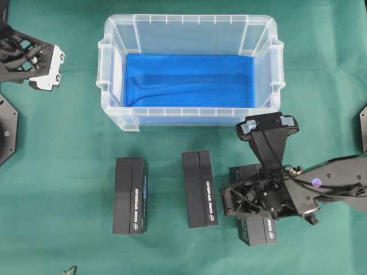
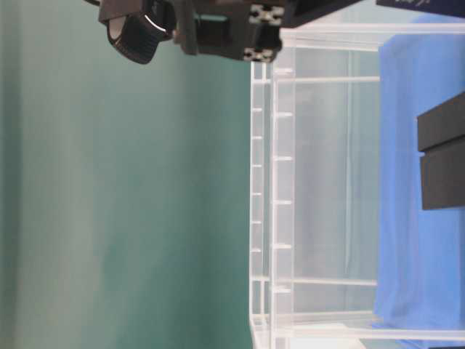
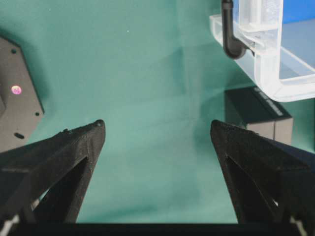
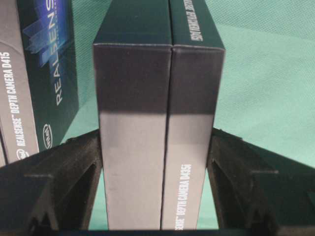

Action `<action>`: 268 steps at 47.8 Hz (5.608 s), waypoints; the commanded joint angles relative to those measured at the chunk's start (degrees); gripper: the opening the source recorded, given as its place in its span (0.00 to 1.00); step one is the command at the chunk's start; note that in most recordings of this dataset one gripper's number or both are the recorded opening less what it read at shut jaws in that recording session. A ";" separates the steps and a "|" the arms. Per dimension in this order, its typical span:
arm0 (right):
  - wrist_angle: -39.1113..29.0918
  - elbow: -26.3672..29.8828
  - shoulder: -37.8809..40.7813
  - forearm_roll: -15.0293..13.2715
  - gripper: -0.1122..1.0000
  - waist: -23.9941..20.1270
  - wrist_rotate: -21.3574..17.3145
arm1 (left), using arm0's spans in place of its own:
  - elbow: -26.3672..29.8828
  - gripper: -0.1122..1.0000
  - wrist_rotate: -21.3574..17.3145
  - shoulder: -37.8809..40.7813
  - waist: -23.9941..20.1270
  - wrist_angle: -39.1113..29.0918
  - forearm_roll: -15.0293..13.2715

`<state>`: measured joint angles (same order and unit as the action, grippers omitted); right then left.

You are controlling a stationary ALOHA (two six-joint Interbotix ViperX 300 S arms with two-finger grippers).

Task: Take out the box from the case.

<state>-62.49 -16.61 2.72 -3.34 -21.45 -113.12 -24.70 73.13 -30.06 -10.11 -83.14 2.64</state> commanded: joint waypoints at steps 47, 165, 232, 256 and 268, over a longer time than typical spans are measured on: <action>-4.39 4.92 -3.08 -2.72 0.92 -0.62 0.44 | 1.23 0.97 0.09 -0.26 0.09 0.26 0.18; -29.79 -1.85 -29.00 -4.04 0.90 14.50 14.59 | 1.14 0.97 1.58 -0.35 0.79 0.35 0.18; -29.53 -1.67 -29.18 -3.34 0.90 34.01 34.01 | 1.14 0.97 1.76 -0.53 0.79 0.18 0.18; -29.44 -1.76 -29.18 -3.43 0.90 34.01 34.10 | 1.05 0.97 1.76 -0.53 0.79 0.09 0.18; -29.44 -1.85 -29.18 -3.52 0.90 34.01 34.10 | 1.05 0.97 1.76 -0.53 0.79 0.18 0.18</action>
<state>-92.11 -19.07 -25.93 -6.68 12.39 -79.19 -24.70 74.79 -30.15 -9.40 -83.06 2.64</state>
